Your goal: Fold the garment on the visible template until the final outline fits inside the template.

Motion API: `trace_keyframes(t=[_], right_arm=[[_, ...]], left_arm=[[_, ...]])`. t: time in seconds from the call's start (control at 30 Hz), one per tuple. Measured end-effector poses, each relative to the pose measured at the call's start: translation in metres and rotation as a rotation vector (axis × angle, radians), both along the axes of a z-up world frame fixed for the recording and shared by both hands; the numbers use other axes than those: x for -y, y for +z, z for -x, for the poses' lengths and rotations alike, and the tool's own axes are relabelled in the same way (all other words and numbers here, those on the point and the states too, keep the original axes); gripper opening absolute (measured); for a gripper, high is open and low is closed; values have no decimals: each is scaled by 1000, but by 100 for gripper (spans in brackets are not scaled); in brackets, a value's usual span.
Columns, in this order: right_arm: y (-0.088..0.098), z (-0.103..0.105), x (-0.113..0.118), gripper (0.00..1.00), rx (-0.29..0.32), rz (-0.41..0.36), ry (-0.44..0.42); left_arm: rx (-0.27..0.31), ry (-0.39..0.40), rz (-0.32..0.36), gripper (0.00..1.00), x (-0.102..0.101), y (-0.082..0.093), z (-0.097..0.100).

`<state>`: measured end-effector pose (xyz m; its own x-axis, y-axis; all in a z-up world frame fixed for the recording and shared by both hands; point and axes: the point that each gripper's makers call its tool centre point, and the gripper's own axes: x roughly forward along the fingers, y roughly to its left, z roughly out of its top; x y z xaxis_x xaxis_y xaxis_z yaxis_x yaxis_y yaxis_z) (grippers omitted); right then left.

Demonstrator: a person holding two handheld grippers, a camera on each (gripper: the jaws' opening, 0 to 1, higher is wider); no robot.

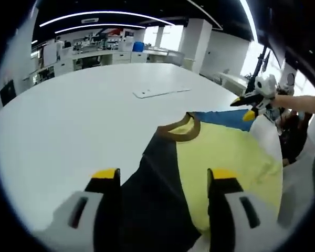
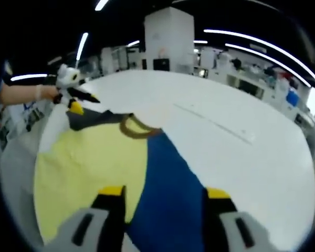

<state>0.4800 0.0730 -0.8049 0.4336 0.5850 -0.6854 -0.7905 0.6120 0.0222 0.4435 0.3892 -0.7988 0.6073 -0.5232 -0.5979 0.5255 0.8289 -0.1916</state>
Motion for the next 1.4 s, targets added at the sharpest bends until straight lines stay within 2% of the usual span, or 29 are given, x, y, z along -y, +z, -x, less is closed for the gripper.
trace_keyframes(t=[0.1,0.2,0.27,0.33,0.4,0.5,0.57,0.73,0.93,1.03,1.07,1.2,1.4], right_arm=[[-5,-15,-6,49,-6,1,-8],[-14,-27,-10,39,-17,20,-20],[-21,-34,-12,37,-27,39,-26],[-26,-38,-11,33,-24,65,-39],[-32,-46,-7,25,-2,114,-36],[-39,-51,-5,12,-13,120,-42],[-40,-51,-5,13,-16,123,-46],[-39,-50,-6,13,-20,110,-47],[-40,-46,-8,0,-5,137,-17],[-39,-51,-7,0,1,140,-2],[-39,-50,-7,0,0,139,3],[-39,-53,-4,0,20,151,3],[-39,-63,-3,0,53,162,1]], left_arm=[[-7,8,-4,55,-1,-6,-6],[-31,40,7,44,-2,-13,-14],[-47,46,17,42,-3,-19,-20],[-71,43,13,40,-1,-23,-15],[-80,47,-1,38,-4,-29,-21],[-84,72,-2,32,-6,-31,-24],[-91,96,6,28,-8,-32,-25],[-95,101,11,24,-9,-38,-32],[-113,128,33,10,-5,-39,-33],[-129,142,29,0,-5,-42,-34],[-125,143,48,0,-2,-40,-34],[-118,153,24,0,-5,-41,-36],[-64,195,34,0,-12,-32,-56]])
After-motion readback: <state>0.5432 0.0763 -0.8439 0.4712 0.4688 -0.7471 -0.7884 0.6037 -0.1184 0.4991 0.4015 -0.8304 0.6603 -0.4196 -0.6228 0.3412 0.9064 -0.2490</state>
